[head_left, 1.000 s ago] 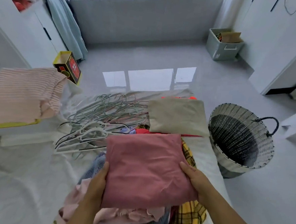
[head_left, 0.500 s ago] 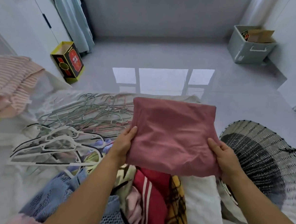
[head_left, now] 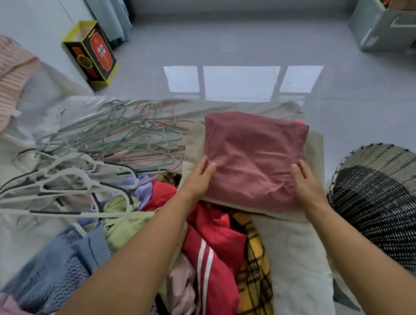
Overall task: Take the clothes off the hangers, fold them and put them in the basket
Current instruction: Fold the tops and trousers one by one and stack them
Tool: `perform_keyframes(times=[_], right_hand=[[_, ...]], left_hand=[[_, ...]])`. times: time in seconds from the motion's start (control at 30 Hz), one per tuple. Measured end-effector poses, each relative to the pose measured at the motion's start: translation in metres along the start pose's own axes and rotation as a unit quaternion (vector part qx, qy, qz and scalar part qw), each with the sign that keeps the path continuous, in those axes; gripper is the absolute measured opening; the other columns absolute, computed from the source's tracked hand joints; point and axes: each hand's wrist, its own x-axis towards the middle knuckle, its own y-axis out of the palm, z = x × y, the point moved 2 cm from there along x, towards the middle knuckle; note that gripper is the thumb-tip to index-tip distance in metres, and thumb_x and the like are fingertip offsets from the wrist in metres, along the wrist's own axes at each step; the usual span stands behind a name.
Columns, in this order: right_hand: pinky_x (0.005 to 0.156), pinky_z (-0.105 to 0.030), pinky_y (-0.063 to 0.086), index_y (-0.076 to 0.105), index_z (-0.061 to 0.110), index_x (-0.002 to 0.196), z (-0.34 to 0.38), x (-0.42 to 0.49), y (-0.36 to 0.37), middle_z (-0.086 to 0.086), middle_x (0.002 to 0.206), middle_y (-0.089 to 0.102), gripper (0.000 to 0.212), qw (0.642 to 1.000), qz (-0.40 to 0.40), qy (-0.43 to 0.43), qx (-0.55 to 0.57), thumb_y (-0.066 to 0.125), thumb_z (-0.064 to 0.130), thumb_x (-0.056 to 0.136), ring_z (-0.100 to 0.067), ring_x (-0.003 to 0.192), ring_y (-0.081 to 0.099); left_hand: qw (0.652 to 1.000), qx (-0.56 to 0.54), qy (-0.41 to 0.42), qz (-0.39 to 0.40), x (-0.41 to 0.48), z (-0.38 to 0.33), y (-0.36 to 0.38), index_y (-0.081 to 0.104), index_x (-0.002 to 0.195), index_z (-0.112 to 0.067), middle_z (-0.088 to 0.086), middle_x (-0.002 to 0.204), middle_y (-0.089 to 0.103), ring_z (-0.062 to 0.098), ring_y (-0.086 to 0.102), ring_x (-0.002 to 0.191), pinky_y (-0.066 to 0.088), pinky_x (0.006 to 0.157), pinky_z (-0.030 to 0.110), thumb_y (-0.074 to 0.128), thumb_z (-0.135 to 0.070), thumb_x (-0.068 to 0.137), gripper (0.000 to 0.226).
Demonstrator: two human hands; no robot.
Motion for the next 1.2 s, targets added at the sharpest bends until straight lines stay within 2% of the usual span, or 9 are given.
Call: perform_keyframes(times=[0.2,0.4,0.53,0.63,0.7,0.87,1.0,1.07,1.2], right_hand=[[0.103,-0.043,0.039,0.053,0.014,0.125,0.033,-0.057,0.010,-0.013,0.129,0.053,0.049,0.997,-0.070,-0.022,-0.002,0.045,0.046,0.089,-0.027,0.118,0.050],[0.057,-0.020,0.044,0.064,0.006,0.081,0.044,-0.187,0.124,-0.015,0.080,0.065,0.024,0.983,0.179,0.024,0.001,0.047,0.012,0.097,-0.021,0.070,0.057],[0.061,-0.021,0.036,0.060,0.008,0.068,0.054,-0.272,0.194,-0.005,0.069,0.057,0.027,0.968,0.227,-0.060,-0.091,0.054,0.013,0.094,-0.013,0.066,0.050],[0.080,-0.026,0.042,0.061,0.022,0.084,0.050,-0.323,0.228,0.007,0.087,0.052,0.006,0.942,0.228,-0.153,-0.194,0.061,0.023,0.089,-0.014,0.085,0.053],[0.091,-0.034,0.043,0.059,0.015,0.106,0.034,-0.345,0.240,0.001,0.107,0.050,0.030,0.917,0.250,-0.095,-0.295,0.065,0.034,0.085,-0.020,0.103,0.053],[0.091,-0.038,0.046,0.054,0.011,0.097,0.029,-0.358,0.221,-0.004,0.106,0.042,0.055,0.934,0.182,0.044,-0.306,0.083,0.041,0.061,-0.027,0.102,0.057],[0.100,-0.024,0.037,0.048,0.015,0.123,0.042,-0.372,0.198,-0.008,0.122,0.039,0.072,0.947,0.145,-0.010,-0.287,0.084,0.035,0.064,-0.016,0.119,0.045],[0.087,-0.010,0.038,0.051,0.021,0.109,0.042,-0.384,0.189,-0.001,0.109,0.044,0.047,0.940,0.174,-0.072,-0.283,0.079,0.021,0.072,0.004,0.103,0.046],[0.069,-0.032,0.046,0.050,0.031,0.075,0.046,-0.402,0.168,0.005,0.080,0.056,0.022,0.944,0.154,-0.052,-0.286,0.063,0.019,0.087,-0.016,0.074,0.054]], left_hand=[[0.998,-0.021,-0.021,-0.050,-0.111,0.036,-0.056,0.055,0.119,-0.016,-0.001,0.110,0.059,0.011,0.055,0.101,0.044,0.099,0.036,0.050,-0.016,0.096,0.024],[0.975,0.164,0.039,-0.145,-0.248,0.122,-0.155,0.058,0.114,-0.024,-0.013,0.117,0.057,-0.005,0.049,0.107,0.036,0.096,0.016,0.050,-0.025,0.092,0.024],[0.939,0.280,-0.016,-0.198,-0.282,0.189,-0.239,0.061,0.109,-0.009,0.011,0.107,0.068,0.022,0.063,0.101,0.047,0.086,0.031,0.044,-0.036,0.081,0.042],[0.930,0.322,-0.039,-0.172,-0.283,0.203,-0.295,0.054,0.123,-0.017,0.001,0.122,0.059,0.016,0.059,0.110,0.048,0.092,0.040,0.057,-0.043,0.082,0.048],[0.956,0.278,-0.025,-0.095,-0.282,0.200,-0.311,0.047,0.126,-0.032,-0.006,0.125,0.050,-0.008,0.057,0.103,0.044,0.097,0.036,0.062,-0.056,0.070,0.062],[0.905,0.424,0.030,0.013,-0.277,0.182,-0.293,0.054,0.120,-0.035,-0.003,0.127,0.039,0.020,0.044,0.117,0.037,0.093,0.030,0.063,-0.044,0.077,0.045],[0.901,0.430,0.033,-0.048,-0.276,0.156,-0.278,0.059,0.100,-0.025,-0.006,0.118,0.044,0.016,0.040,0.115,0.027,0.087,0.028,0.051,-0.030,0.087,0.016],[0.934,0.345,0.067,-0.062,-0.277,0.144,-0.280,0.047,0.079,-0.023,-0.008,0.093,0.046,0.015,0.043,0.095,0.025,0.073,0.024,0.052,-0.019,0.087,0.010],[0.957,0.277,0.062,-0.053,-0.300,0.130,-0.313,0.052,0.079,-0.023,0.000,0.083,0.058,0.022,0.052,0.087,0.039,0.075,0.028,0.052,-0.016,0.091,0.014]])
